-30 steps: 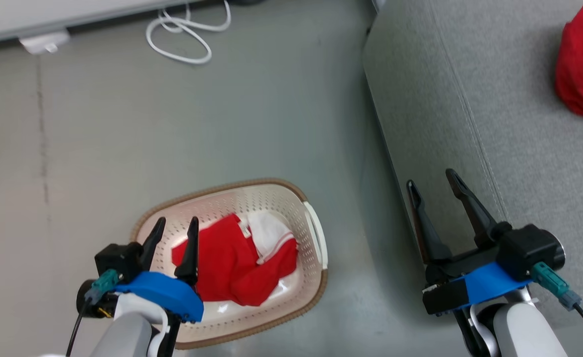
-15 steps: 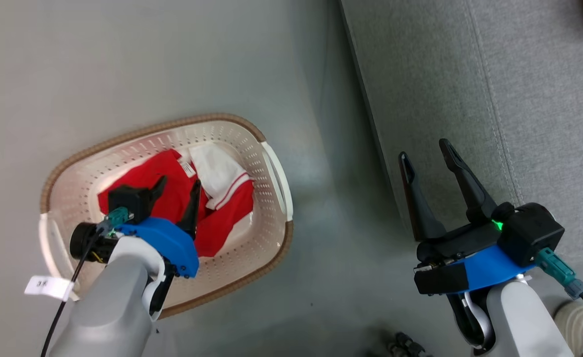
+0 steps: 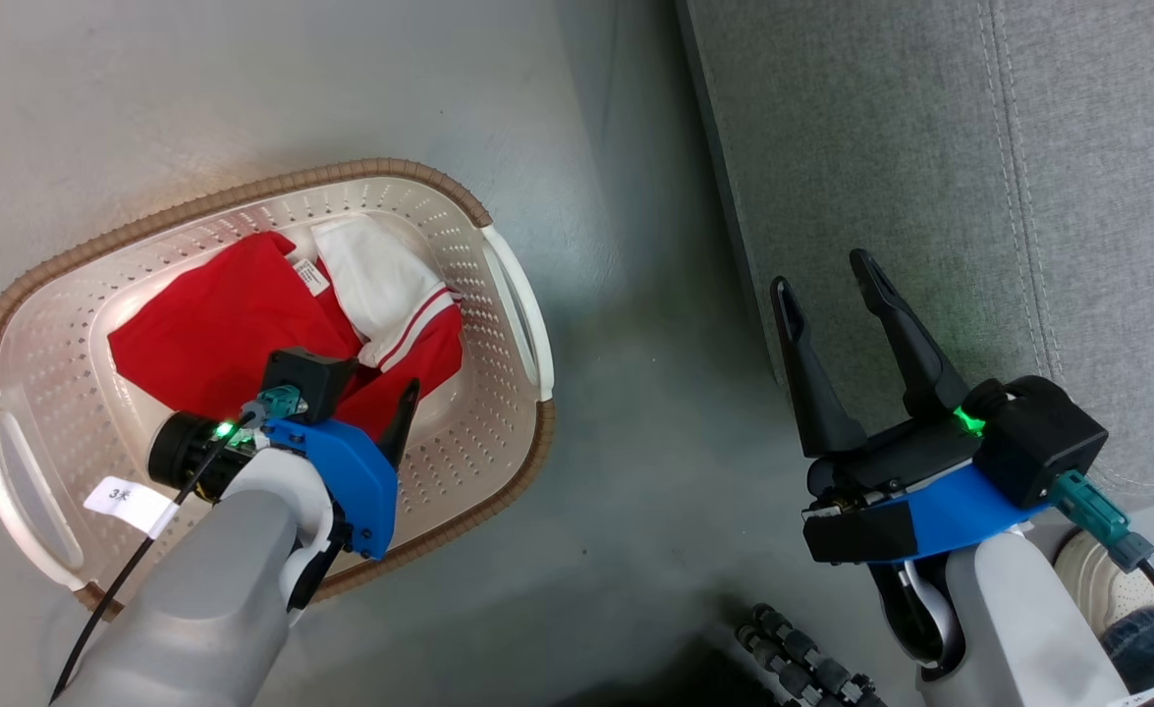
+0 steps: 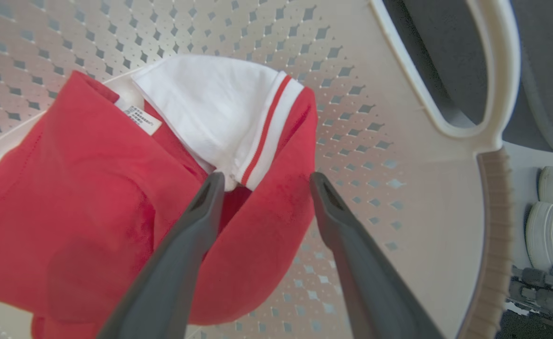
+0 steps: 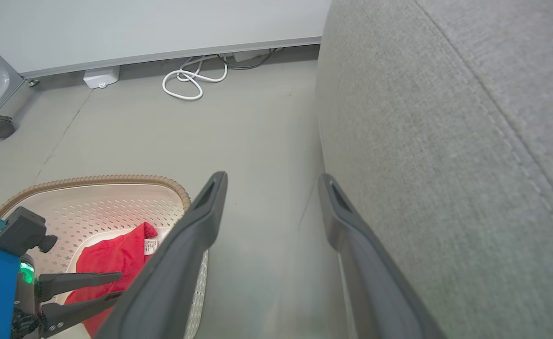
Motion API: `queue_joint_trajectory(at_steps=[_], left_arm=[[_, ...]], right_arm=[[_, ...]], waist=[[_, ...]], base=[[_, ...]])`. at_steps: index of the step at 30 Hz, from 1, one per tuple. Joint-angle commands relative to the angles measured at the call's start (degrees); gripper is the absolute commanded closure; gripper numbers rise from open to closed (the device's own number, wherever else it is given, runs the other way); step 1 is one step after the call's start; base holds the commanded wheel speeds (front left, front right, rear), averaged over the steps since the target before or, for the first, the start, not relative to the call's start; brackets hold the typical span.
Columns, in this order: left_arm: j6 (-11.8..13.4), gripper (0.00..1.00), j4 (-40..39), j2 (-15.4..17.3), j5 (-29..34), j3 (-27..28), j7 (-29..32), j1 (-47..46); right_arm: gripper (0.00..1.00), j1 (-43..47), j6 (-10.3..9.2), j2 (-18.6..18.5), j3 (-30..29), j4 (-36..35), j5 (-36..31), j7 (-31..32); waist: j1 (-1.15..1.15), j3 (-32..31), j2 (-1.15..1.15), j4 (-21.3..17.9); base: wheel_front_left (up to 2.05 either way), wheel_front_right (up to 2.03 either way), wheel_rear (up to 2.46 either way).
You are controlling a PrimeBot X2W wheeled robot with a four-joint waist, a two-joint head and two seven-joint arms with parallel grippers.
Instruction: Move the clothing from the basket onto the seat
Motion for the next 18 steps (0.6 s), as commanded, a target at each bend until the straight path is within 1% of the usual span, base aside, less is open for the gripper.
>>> queue_joint_trajectory(at_steps=[1,3,5,6,9,12,18], left_arm=[[-0.04,0.0,-0.78,1.16,-1.8,-2.26,0.28,-1.29],[-0.04,0.0,-0.86,1.64,-2.63,-3.22,0.27,-1.59],[-0.04,0.0,-0.77,2.85,-4.06,-5.21,-0.48,-1.64],[-0.04,0.0,-0.86,4.0,-5.49,-7.51,-1.27,-1.28],[-0.04,0.0,-1.62,5.4,-8.31,-11.37,-1.84,-1.11],[-0.04,0.0,-1.71,6.49,-10.68,-14.92,-1.51,-2.64],[-0.04,0.0,-0.76,8.67,-15.07,-21.25,-2.78,-3.45]], right_arm=[[0.0,-1.03,0.01,0.02,0.02,0.06,0.23,-0.55],[0.0,-1.13,0.01,0.02,0.04,0.02,0.25,-0.56],[0.0,-1.21,0.01,0.02,0.24,-0.14,0.31,-0.64],[0.0,-1.37,0.01,0.02,0.48,-0.33,0.51,-0.73],[0.0,-1.58,0.01,0.02,0.67,-0.43,0.9,-0.81],[0.0,-1.74,0.01,0.02,0.76,-0.43,1.04,-0.9],[0.0,-1.97,0.01,0.02,1.44,-0.58,2.08,-0.95]], waist=[[-0.01,0.7,0.0,0.05],[-0.01,0.91,0.0,0.07],[-0.01,1.37,0.0,0.0],[-0.01,1.81,0.0,-0.21],[-0.01,2.35,0.0,-0.57],[-0.01,2.79,0.0,-0.87],[-0.01,3.81,0.0,-1.47]], base=[[0.0,0.0,0.0],[0.0,0.0,0.0],[0.0,0.0,0.0],[0.0,0.0,0.0],[0.0,0.0,0.0],[0.0,0.0,0.0],[0.0,0.0,0.0]])
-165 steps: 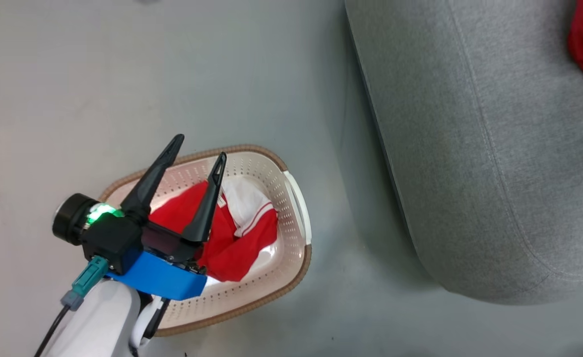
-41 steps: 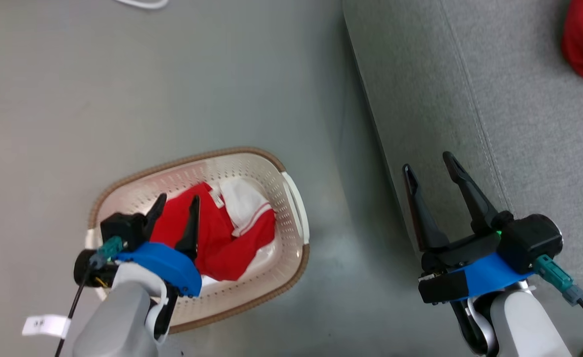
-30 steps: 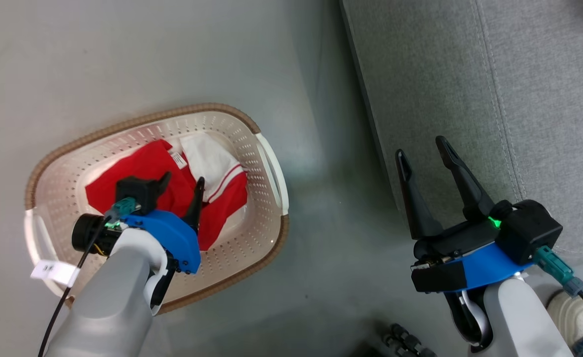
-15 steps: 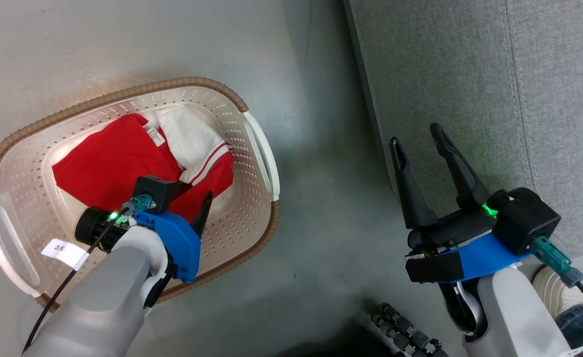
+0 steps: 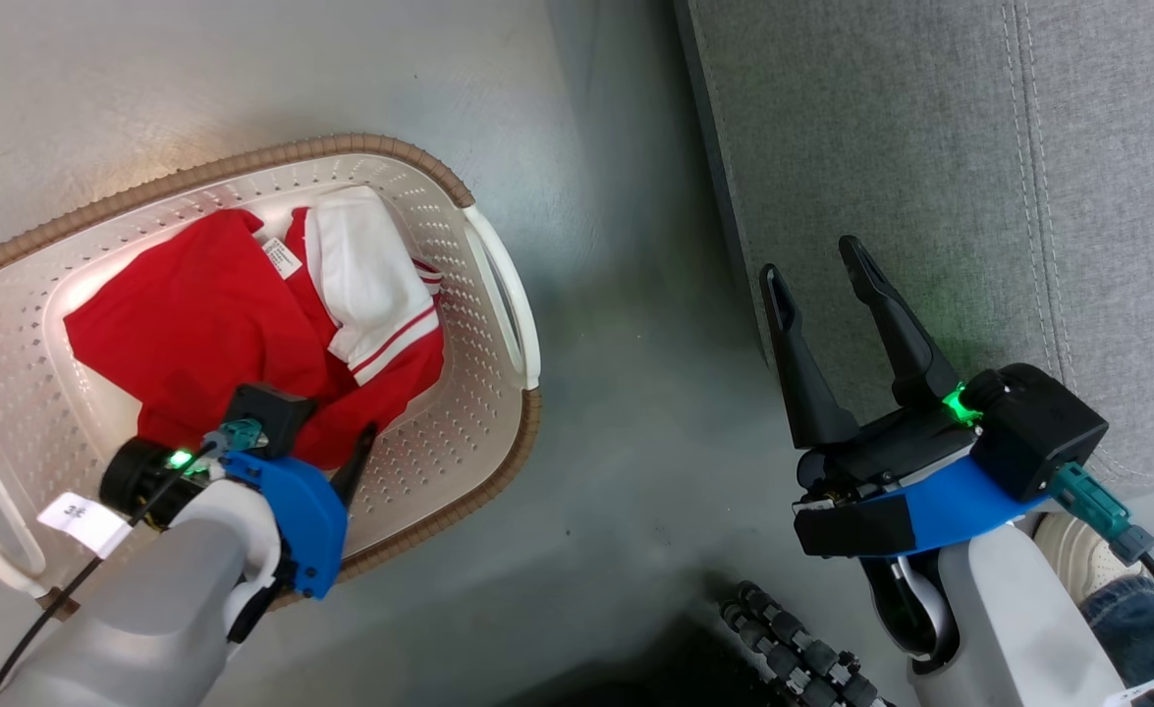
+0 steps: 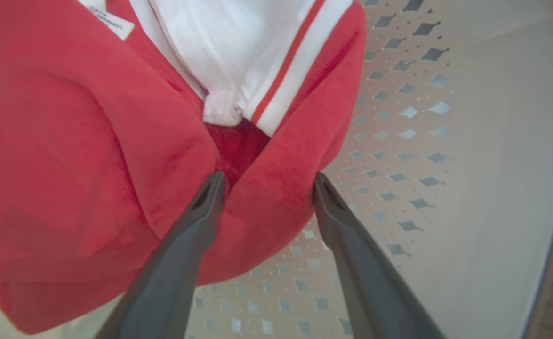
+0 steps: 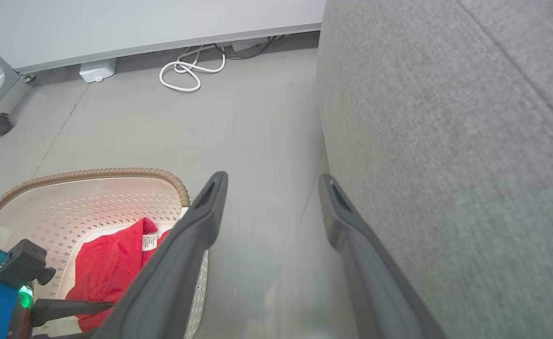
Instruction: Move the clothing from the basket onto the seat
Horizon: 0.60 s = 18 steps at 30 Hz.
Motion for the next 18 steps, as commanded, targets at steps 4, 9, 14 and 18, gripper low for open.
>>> queue_joint_trajectory(at_steps=[4,9,14,18], left_arm=[[-0.04,0.0,0.74,1.42,-1.79,-2.09,0.63,-1.08],[-0.04,1.0,0.43,1.7,-3.05,-3.43,1.9,-2.46],[-0.04,1.0,2.11,-1.31,-3.72,-3.85,3.8,-5.0],[-0.04,1.0,2.79,-3.04,-4.18,-3.94,4.09,-6.27]], right_arm=[[0.0,-0.86,0.01,0.01,-0.02,-0.25,0.47,-0.34],[0.0,-1.02,0.01,0.01,-0.52,-0.54,0.75,-0.36],[0.0,-1.21,0.01,0.01,-0.26,-0.54,1.22,-0.37],[0.0,-1.25,0.01,0.01,-0.31,-0.33,1.05,-0.38]], waist=[[-0.01,0.56,0.0,-0.23],[-0.01,0.82,0.0,-0.1],[-0.01,0.49,0.0,0.21],[-0.01,-0.24,0.0,0.53]], base=[[0.0,0.0,0.0],[0.0,0.0,0.0],[0.0,0.0,0.0],[0.0,0.0,0.0]])
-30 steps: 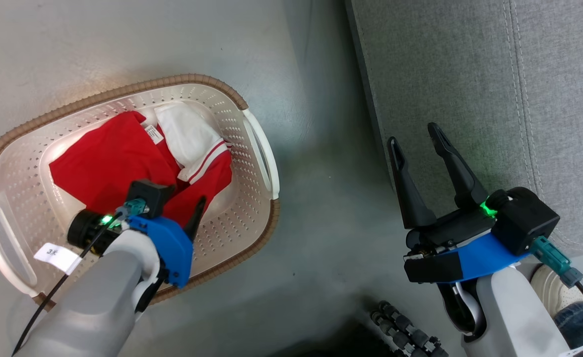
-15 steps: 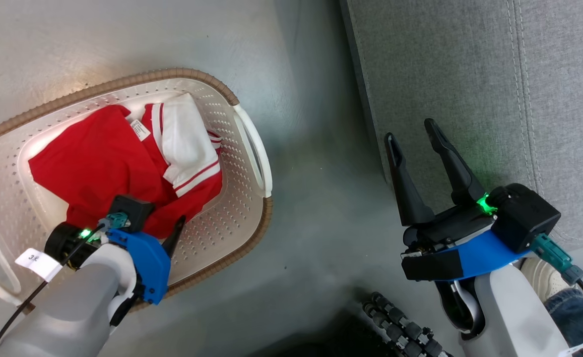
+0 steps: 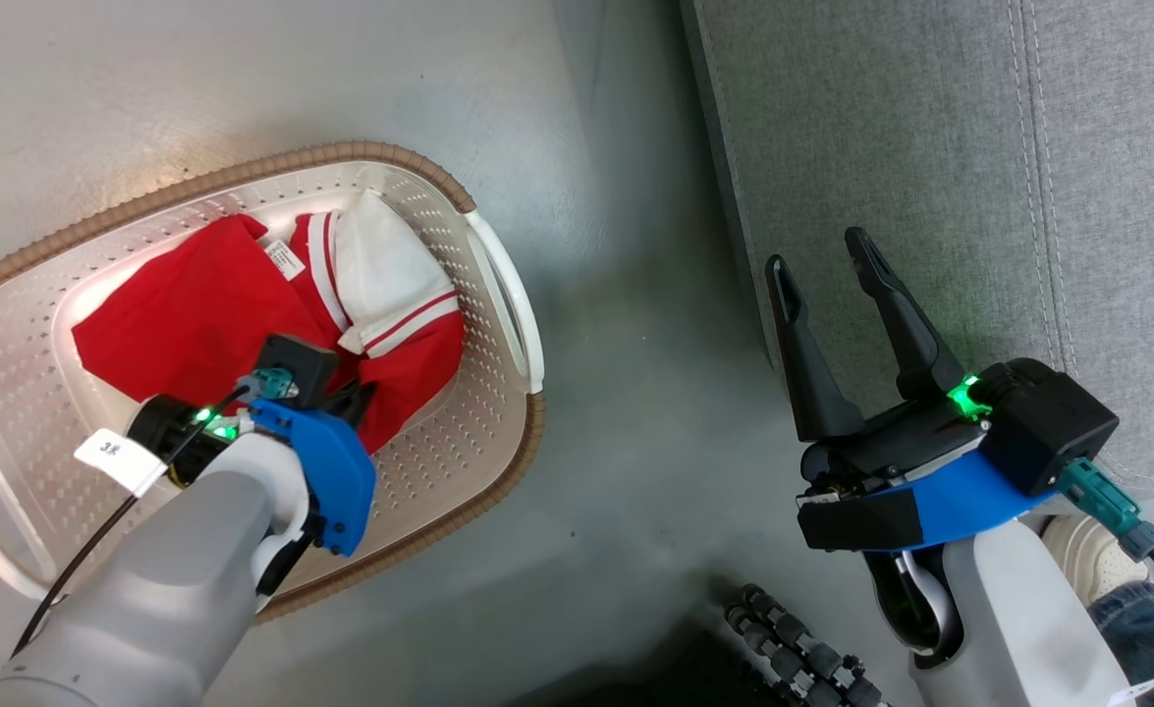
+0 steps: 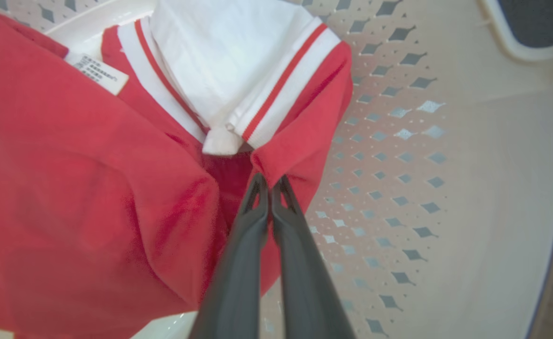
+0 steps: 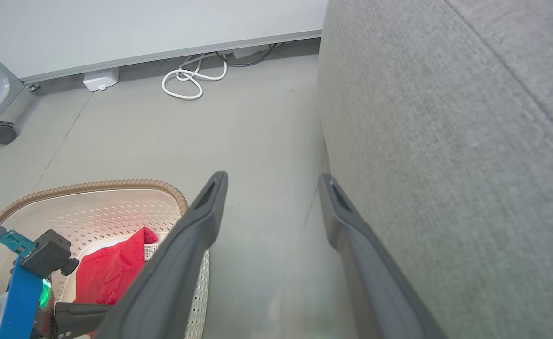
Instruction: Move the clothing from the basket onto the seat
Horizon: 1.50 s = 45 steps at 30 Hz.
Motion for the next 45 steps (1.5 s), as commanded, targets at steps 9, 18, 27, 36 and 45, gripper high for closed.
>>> queue_joint_trajectory(at_steps=[9,18,27,36,45], left_arm=[[-0.04,1.0,0.43,-1.55,-0.81,-0.15,-0.19,-0.93],[-0.04,1.0,-0.52,-2.49,-2.23,-0.16,-3.39,1.69],[-0.04,1.0,-4.43,-5.35,-1.71,-0.19,-5.38,5.18],[-0.04,1.0,-9.26,-7.23,-1.63,-0.17,-6.62,7.95],[-0.04,1.0,-13.02,-7.65,-1.85,-0.15,-7.86,6.8]], right_arm=[[0.0,-0.9,0.01,0.01,-0.09,0.35,0.04,-0.31],[0.0,-0.75,0.01,0.0,-0.48,2.23,-1.04,-0.29],[0.0,1.79,0.01,-0.03,-0.49,5.55,-2.6,0.44],[0.0,5.29,0.02,-0.04,-0.72,6.46,-3.4,3.01],[0.0,9.3,0.01,-0.04,-0.75,5.98,-2.96,5.28]], waist=[[0.0,-2.05,0.0,1.08],[0.0,-9.49,0.0,3.87],[0.0,-22.37,0.0,8.86],[0.0,-34.05,0.0,13.05],[0.0,-42.47,0.0,15.49]], base=[[0.0,0.0,0.0],[0.0,0.0,0.0],[0.0,0.0,0.0],[0.0,0.0,0.0],[0.0,0.0,0.0]])
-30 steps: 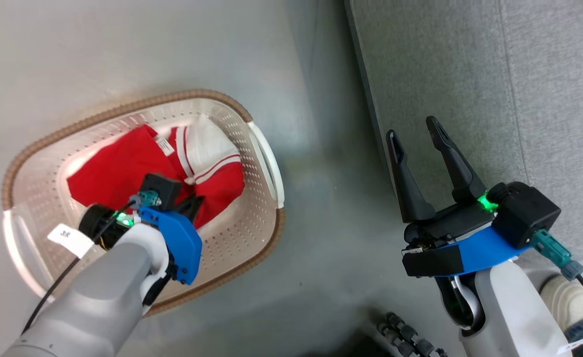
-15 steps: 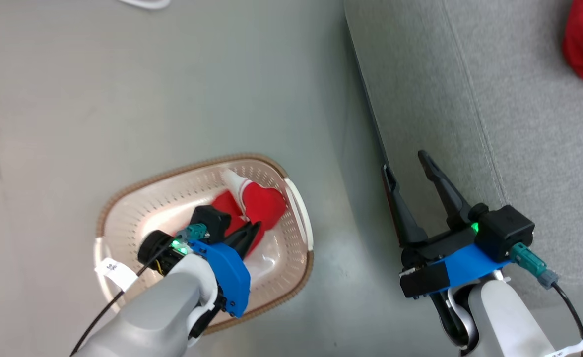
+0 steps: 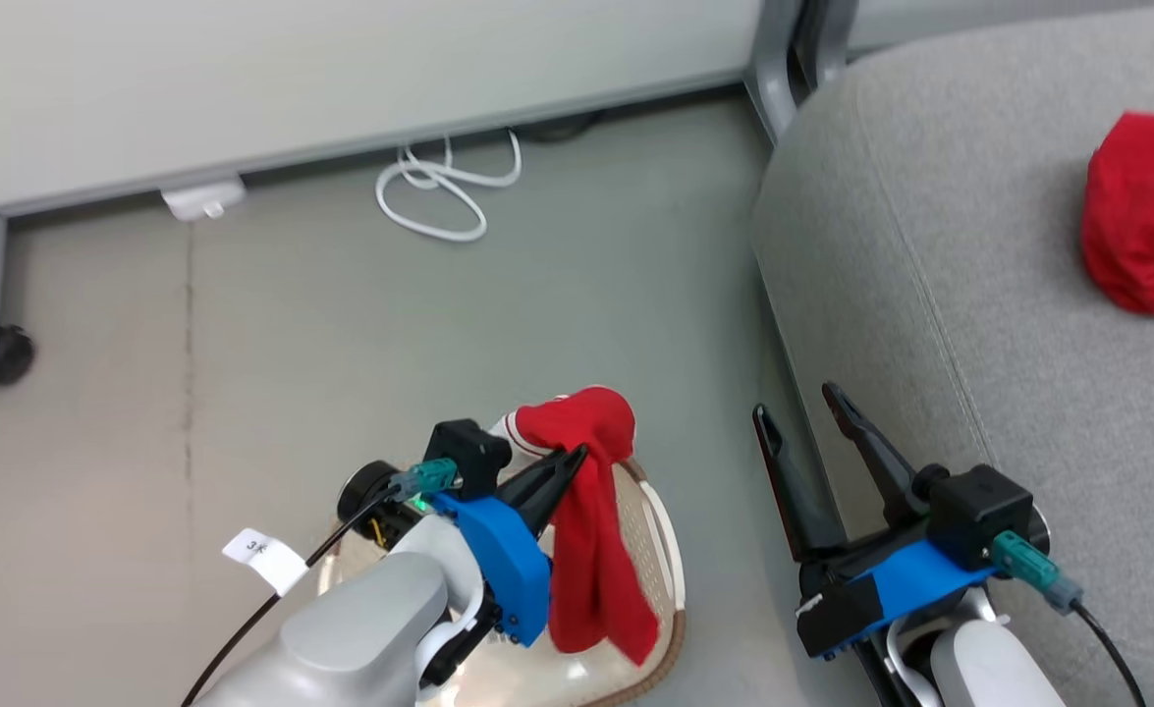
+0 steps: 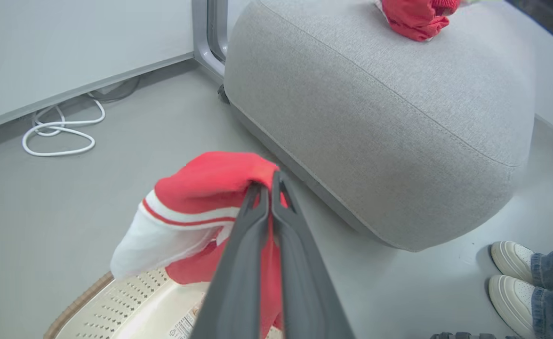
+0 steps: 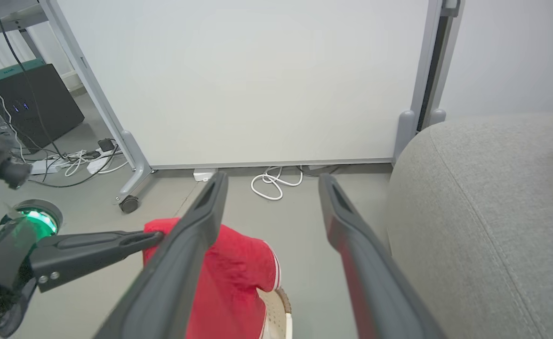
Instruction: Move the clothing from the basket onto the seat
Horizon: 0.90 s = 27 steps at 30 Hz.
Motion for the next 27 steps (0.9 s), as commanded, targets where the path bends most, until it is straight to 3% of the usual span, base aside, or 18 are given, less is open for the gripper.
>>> queue_joint_trajectory(at_steps=[1,27], left_arm=[[-0.04,1.0,-0.85,-0.12,-0.17,-0.06,-0.7,-1.37],[-0.04,1.0,-7.84,-1.83,4.01,5.17,-1.42,-12.06]], right_arm=[[0.0,1.47,0.01,-0.1,0.09,-0.29,0.32,0.61],[0.0,6.67,0.01,-0.1,1.71,-1.81,0.87,4.24]], waist=[[0.02,-4.52,0.0,2.16],[0.02,-12.8,0.0,2.36]], base=[[0.0,0.0,0.0],[0.0,0.0,0.0]])
